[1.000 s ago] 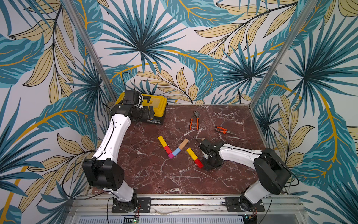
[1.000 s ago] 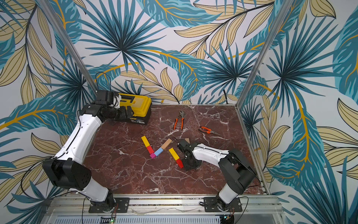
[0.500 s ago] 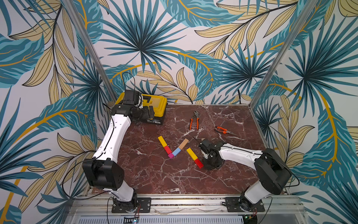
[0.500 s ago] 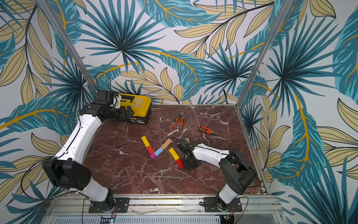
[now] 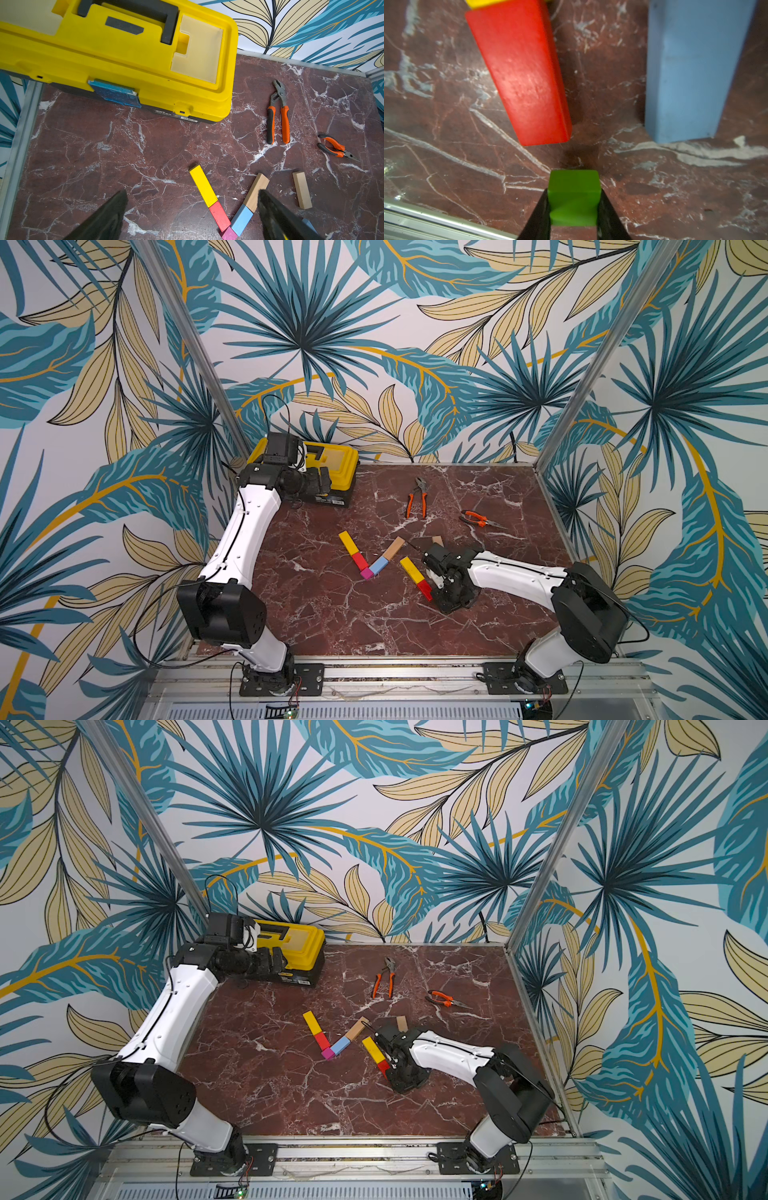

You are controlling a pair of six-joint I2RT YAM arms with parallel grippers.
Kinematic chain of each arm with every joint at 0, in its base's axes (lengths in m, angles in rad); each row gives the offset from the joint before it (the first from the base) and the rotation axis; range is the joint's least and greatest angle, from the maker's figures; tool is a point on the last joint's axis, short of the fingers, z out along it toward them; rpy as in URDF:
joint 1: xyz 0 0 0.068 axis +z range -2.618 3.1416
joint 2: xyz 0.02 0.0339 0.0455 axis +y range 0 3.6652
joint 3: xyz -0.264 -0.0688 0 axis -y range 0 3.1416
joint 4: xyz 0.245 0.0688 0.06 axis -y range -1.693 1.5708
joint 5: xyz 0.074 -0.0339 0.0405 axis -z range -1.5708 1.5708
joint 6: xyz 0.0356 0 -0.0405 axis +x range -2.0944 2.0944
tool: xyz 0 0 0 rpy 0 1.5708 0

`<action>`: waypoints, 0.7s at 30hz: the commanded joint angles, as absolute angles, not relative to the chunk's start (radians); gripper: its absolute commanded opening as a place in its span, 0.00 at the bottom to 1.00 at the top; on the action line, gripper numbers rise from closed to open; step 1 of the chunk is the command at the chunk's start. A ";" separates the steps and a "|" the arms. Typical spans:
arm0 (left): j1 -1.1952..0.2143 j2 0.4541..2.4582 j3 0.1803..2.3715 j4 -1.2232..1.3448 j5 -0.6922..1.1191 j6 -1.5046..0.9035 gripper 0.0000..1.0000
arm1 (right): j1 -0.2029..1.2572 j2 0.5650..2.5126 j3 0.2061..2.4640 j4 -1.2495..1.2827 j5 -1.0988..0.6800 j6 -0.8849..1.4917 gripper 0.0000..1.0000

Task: Assemble the letter v with building blocks
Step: Pick up the building block from the center of the board, then assemble the building block at the center of the board.

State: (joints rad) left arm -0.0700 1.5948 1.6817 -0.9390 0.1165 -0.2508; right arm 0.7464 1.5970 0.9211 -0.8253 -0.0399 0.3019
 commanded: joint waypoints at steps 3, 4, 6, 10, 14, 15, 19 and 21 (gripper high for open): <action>-0.060 1.565 1.668 -0.926 0.119 -0.242 0.99 | 0.752 1.644 0.957 -0.856 -0.057 0.265 0.20; -0.060 1.566 1.667 -0.926 0.119 -0.242 0.99 | 0.752 1.651 0.964 -0.856 -0.055 0.261 0.20; -0.059 1.563 1.668 -0.926 0.120 -0.241 0.99 | 0.752 1.673 0.979 -0.856 -0.059 0.245 0.20; -0.060 1.563 1.668 -0.926 0.118 -0.241 0.99 | 0.752 1.699 0.998 -0.844 -0.055 0.226 0.19; -0.060 1.564 1.668 -0.926 0.117 -0.239 0.99 | 0.753 1.715 1.005 -0.835 -0.056 0.212 0.20; -0.059 1.564 1.670 -0.926 0.118 -0.239 0.99 | 0.752 1.716 1.004 -0.829 -0.058 0.208 0.20; -0.060 1.564 1.669 -0.926 0.118 -0.239 0.99 | 0.753 1.726 1.009 -0.816 -0.063 0.198 0.20; -0.060 1.565 1.668 -0.926 0.118 -0.238 0.99 | 0.752 1.735 1.012 -0.807 -0.060 0.194 0.19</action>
